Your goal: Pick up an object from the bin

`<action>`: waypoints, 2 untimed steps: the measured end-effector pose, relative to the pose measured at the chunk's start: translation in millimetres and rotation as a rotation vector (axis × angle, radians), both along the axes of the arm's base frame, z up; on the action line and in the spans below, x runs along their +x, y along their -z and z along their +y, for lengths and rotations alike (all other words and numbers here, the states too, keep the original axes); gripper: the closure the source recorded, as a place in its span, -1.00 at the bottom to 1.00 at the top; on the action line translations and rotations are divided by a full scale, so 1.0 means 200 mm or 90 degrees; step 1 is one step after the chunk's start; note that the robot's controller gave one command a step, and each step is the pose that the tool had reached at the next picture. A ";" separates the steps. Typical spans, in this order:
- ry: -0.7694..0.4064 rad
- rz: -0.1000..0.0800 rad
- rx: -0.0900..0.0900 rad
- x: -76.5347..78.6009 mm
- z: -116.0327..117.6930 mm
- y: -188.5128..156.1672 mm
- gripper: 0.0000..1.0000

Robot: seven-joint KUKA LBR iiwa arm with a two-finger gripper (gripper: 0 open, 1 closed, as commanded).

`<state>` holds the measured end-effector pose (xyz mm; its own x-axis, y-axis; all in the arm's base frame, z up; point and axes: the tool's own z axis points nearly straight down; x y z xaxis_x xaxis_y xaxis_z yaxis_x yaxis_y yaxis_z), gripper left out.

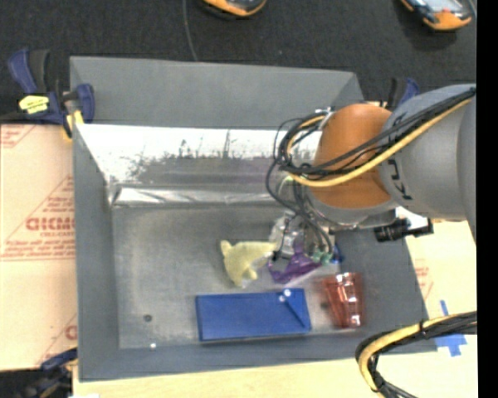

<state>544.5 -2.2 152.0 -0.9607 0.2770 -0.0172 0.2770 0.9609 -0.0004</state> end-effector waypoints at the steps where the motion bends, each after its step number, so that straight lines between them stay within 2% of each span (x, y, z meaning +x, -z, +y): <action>1: -0.002 -0.004 0.000 0.01 0.00 -0.10 1.00; 2: -0.004 -0.004 0.000 0.01 0.00 -0.16 1.00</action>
Offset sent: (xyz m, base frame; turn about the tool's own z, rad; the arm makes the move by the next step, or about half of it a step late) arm 0.0007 0.0000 0.0404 -0.0018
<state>545.8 -2.8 183.1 -0.9622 0.2713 -0.0225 0.2713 0.9625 0.0011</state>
